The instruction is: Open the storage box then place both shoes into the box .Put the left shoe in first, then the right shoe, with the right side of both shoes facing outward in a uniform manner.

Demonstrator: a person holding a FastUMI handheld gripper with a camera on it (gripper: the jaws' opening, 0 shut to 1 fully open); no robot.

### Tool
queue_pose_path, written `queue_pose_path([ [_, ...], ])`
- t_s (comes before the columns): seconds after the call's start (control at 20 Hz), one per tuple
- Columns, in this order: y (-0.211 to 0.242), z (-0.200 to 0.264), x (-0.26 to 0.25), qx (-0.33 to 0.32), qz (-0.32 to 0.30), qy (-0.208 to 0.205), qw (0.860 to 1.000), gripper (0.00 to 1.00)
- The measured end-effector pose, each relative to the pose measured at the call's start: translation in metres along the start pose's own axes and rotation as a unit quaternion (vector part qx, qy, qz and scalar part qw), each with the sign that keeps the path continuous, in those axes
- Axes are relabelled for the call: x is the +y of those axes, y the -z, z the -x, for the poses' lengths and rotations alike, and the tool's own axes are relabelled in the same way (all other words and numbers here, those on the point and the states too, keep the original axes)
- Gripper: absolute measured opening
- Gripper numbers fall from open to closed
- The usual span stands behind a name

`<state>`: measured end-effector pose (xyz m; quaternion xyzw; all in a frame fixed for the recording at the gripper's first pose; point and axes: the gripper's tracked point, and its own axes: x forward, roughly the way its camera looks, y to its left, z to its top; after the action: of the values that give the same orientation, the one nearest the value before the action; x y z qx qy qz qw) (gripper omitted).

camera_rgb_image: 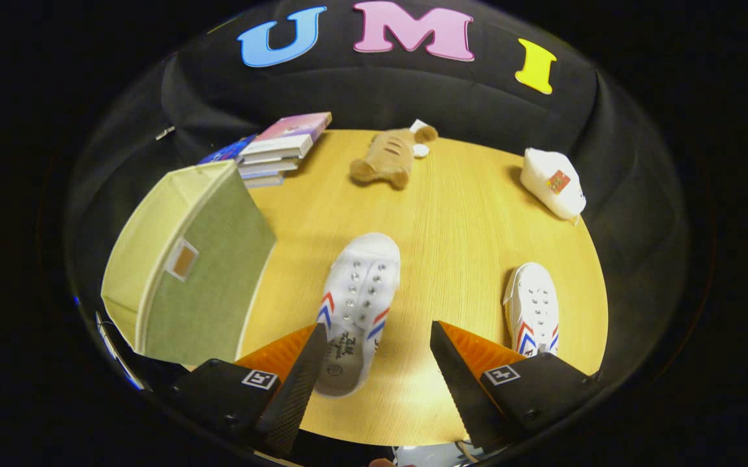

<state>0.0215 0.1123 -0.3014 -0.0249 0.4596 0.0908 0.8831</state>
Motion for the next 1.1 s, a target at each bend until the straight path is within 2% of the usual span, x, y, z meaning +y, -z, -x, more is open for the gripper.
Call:
queue_pose_path([
  [0.25, 0.032, -0.031, -0.014, 0.05, 0.007, 0.011, 0.999, 0.99],
  [0.35, 0.033, -0.04, -0.016, 0.054, 0.002, 0.015, 0.998, 0.99],
  [0.55, 0.026, -0.052, -0.008, 0.054, -0.01, -0.006, 0.998, 0.98],
  [0.65, 0.027, -0.058, -0.005, 0.062, -0.015, -0.013, 0.998, 0.78],
  [0.7, 0.028, -0.061, -0.002, 0.067, -0.021, -0.015, 0.997, 0.63],
  [0.75, 0.028, -0.061, 0.003, 0.07, -0.029, -0.024, 0.997, 0.6],
  [0.9, 0.028, -0.062, 0.011, 0.07, -0.05, -0.037, 0.996, 0.25],
  [1.05, 0.028, -0.061, 0.009, 0.069, -0.071, -0.044, 0.994, 0.14],
  [1.1, 0.029, -0.063, 0.009, 0.073, -0.083, -0.049, 0.993, 0.06],
])
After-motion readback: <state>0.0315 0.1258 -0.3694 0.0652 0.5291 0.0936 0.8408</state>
